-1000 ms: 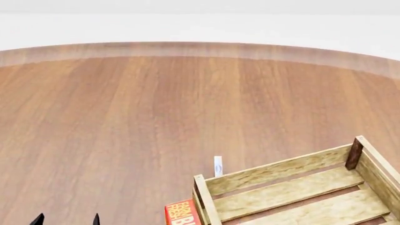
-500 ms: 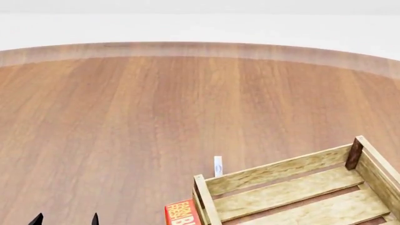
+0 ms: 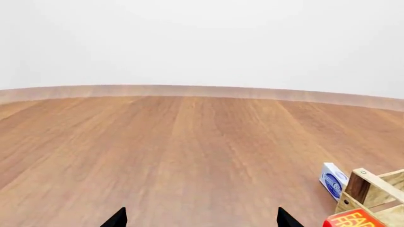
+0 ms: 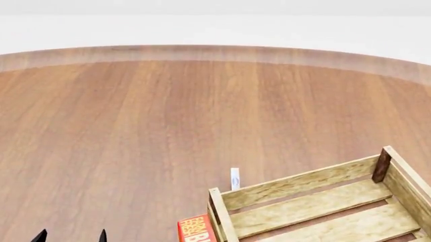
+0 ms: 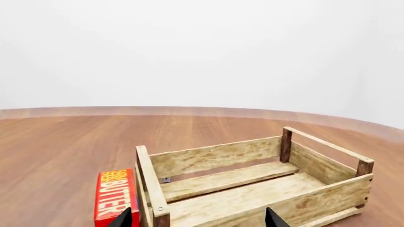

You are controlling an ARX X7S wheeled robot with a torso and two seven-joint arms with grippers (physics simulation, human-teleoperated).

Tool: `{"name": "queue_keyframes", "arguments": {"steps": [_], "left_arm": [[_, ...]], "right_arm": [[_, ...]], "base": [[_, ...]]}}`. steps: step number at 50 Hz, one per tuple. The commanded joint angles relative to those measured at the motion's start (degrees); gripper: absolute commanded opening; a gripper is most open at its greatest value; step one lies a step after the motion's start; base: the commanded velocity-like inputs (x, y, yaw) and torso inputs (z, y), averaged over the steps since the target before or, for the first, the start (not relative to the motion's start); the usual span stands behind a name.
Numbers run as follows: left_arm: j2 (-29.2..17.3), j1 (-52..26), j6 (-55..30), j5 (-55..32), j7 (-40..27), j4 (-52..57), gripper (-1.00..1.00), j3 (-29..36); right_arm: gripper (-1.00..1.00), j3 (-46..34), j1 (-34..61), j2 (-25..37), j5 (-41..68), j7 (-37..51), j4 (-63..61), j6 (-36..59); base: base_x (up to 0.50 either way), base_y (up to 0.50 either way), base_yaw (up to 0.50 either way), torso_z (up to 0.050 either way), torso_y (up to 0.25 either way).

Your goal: Pick up the tomato sauce, and put it in the wooden tray.

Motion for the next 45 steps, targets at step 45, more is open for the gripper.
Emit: {"name": "queue_keyframes", "arguments": {"steps": [45], "left_arm": [[-1.02,-0.42,0.68,-1.11,-1.22,-0.43,1.00,1.55]], "right_arm": [[1.00,-4.68,9.12,-2.83,4.57,0.19,21.01,1.03]], "base": [[0.00,0.00,0.00,0.000,0.000]]}}
